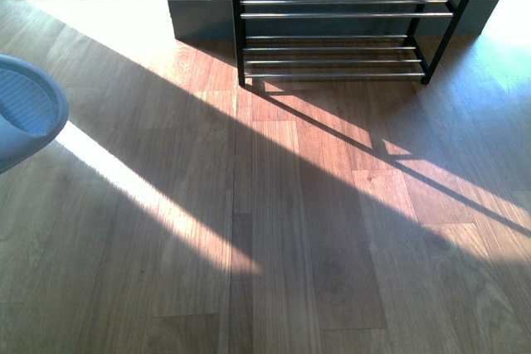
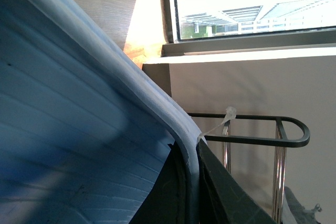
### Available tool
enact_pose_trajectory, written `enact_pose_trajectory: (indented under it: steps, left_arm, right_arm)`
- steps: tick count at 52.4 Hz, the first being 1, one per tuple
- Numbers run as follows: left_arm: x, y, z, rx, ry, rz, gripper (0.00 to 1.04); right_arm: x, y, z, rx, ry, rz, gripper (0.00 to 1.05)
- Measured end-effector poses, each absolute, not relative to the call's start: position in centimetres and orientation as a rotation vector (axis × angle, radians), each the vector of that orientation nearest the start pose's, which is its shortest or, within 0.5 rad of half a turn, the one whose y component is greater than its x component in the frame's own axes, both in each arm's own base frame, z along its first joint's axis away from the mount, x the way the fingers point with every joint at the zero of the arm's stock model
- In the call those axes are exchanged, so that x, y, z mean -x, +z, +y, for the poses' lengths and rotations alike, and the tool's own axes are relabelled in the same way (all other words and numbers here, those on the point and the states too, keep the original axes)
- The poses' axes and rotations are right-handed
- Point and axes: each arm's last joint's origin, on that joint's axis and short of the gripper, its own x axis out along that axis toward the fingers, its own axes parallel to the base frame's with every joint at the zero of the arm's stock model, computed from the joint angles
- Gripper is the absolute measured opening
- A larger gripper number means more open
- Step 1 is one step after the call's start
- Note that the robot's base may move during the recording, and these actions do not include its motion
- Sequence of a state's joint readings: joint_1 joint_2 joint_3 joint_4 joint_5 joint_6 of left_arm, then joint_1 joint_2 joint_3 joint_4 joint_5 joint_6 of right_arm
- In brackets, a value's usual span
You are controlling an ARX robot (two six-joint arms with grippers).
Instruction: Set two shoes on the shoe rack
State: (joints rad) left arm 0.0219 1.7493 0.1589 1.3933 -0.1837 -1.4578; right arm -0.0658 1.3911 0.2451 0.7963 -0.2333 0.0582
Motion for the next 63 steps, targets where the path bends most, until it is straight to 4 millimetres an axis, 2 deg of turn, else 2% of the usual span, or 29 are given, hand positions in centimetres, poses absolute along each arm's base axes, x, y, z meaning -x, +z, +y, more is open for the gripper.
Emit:
enact_pose_trajectory:
  steps: [22,63]
  left_arm:
    - [-19.5,10.7,1.5,1.497,0.303,-0.038,0.02]
    - [-19.1,11.1,1.8,1.525,0.301,-0.075,0.02]
  right_arm:
    - [-21.9,13.2,-0.9,-0.109,0.147,0.35,0.01]
    - [-21.8,13.2,-0.8,-0.111,0.158,0.35,0.01]
